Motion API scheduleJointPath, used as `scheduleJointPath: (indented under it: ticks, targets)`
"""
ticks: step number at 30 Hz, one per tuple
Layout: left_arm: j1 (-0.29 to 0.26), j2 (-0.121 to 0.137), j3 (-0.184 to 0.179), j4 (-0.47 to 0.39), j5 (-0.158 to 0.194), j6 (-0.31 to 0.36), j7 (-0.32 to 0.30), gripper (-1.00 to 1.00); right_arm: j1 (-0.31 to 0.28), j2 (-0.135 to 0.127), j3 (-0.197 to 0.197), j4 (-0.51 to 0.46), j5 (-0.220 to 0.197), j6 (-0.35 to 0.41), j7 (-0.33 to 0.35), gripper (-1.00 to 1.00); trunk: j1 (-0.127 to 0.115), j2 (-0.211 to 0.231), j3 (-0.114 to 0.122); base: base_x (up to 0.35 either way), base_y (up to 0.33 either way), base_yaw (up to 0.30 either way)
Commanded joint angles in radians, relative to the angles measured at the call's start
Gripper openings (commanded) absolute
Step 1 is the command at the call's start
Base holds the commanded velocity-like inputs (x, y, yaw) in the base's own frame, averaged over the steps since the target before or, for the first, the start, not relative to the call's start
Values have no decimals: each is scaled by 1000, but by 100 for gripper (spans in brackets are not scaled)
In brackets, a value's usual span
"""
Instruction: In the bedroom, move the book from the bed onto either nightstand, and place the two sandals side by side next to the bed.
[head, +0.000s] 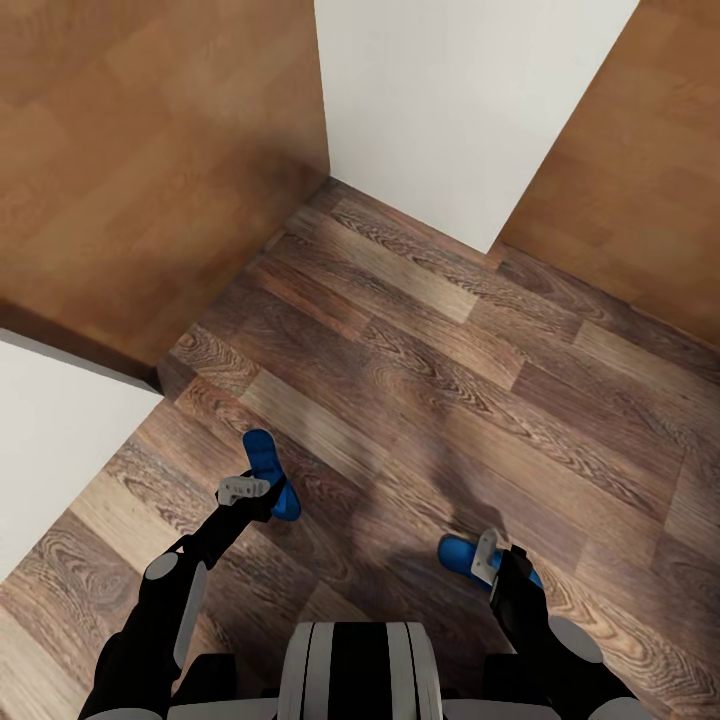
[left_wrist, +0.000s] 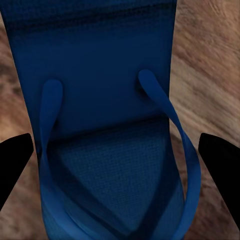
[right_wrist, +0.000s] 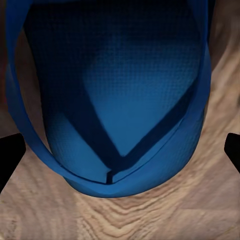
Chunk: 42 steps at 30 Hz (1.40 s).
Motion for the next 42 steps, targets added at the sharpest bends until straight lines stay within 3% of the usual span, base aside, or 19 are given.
scheduleJointPath:
  ticks: [1,17,28,34,42]
  targets:
    - [-1,-2,4,-2,-8,5,-8,-100,-1,-1,4,-1,11,4,9,100,0,0,-1,0,0,0]
    - [-1,-2,4,10,-8,5,-8,-100,-1,2,5,-3,12,3,9,100,0,0,-1,0,0,0]
    - [-1,-7,4,17,-8,5,-8,-100,-1,3,11,-56,12,3,8,100,0,0,-1,0,0,0]
    - [-1,-8,3,25,-8,5,-8,-100,-1,33,11,-58,12,3,8,100,0,0,-1,0,0,0]
    - [-1,-8,1,26,-8,5,-8,-100,-1,37,11,-58,12,-20,8,100,0,0,-1,0,0,0]
